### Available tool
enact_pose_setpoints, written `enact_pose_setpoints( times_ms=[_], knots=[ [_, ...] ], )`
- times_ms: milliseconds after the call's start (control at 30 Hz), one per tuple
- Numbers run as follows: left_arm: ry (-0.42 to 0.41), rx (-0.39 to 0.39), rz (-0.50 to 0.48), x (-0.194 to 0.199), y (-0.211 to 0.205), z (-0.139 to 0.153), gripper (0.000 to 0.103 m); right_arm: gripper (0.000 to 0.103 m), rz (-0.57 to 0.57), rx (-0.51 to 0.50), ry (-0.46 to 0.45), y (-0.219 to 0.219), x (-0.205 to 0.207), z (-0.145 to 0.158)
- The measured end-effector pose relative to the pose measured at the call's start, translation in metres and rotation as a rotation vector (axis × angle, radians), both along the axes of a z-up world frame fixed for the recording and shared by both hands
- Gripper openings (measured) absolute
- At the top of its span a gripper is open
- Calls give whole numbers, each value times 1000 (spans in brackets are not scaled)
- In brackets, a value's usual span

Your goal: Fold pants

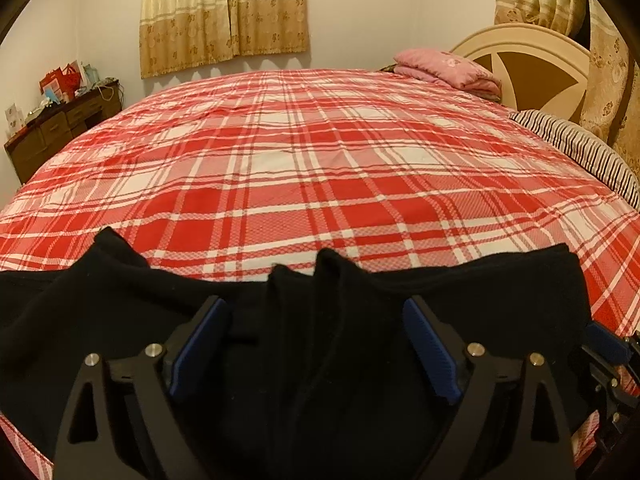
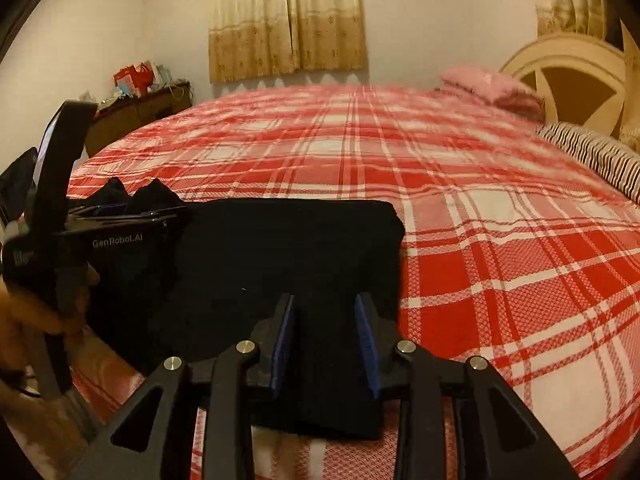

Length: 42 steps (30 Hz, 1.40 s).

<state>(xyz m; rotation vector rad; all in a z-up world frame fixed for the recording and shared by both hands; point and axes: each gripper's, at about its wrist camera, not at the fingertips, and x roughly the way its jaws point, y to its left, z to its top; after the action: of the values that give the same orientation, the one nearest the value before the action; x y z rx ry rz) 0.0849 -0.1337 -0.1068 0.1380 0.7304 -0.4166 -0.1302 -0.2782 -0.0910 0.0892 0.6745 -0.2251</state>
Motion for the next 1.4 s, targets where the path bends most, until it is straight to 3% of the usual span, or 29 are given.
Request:
enact_pose_setpoints(
  times_ms=[133, 200, 367, 533, 633, 700, 767, 833, 967, 1100, 1400],
  knots=[
    [36, -20, -16, -2, 7, 4, 93, 46, 4, -69, -17, 12, 1, -6],
    [58, -39, -44, -5, 16, 6, 93, 47, -4, -81, -36, 13, -2, -9],
    [76, -81, 22, -16, 81, 6, 93, 50, -14, -21, -102, 8, -9, -9],
    [-25, -98, 291, -28, 184, 17, 93, 56, -18, -23, -131, 12, -9, -11],
    [-70, -137, 517, -27, 251, 24, 93, 58, -19, -30, -123, 13, -6, -10],
    [-45, -188, 643, -24, 282, 23, 93, 59, -18, -22, -123, 12, -6, -9],
    [8, -301, 748, -26, 309, 14, 91, 59, -17, -17, -122, 11, -5, -9],
    [36, -400, 814, -34, 321, 5, 91, 59, -17, -22, -120, 12, -4, -9],
    [46, -455, 847, -44, 311, -6, 87, 59, -17, -33, -115, 12, -4, -9],
    [56, -409, 826, -30, 304, -10, 88, 60, -17, -30, -117, 12, -4, -9],
    [27, -383, 825, -8, 298, -5, 92, 61, -17, -29, -117, 11, -4, -10]
  ],
)
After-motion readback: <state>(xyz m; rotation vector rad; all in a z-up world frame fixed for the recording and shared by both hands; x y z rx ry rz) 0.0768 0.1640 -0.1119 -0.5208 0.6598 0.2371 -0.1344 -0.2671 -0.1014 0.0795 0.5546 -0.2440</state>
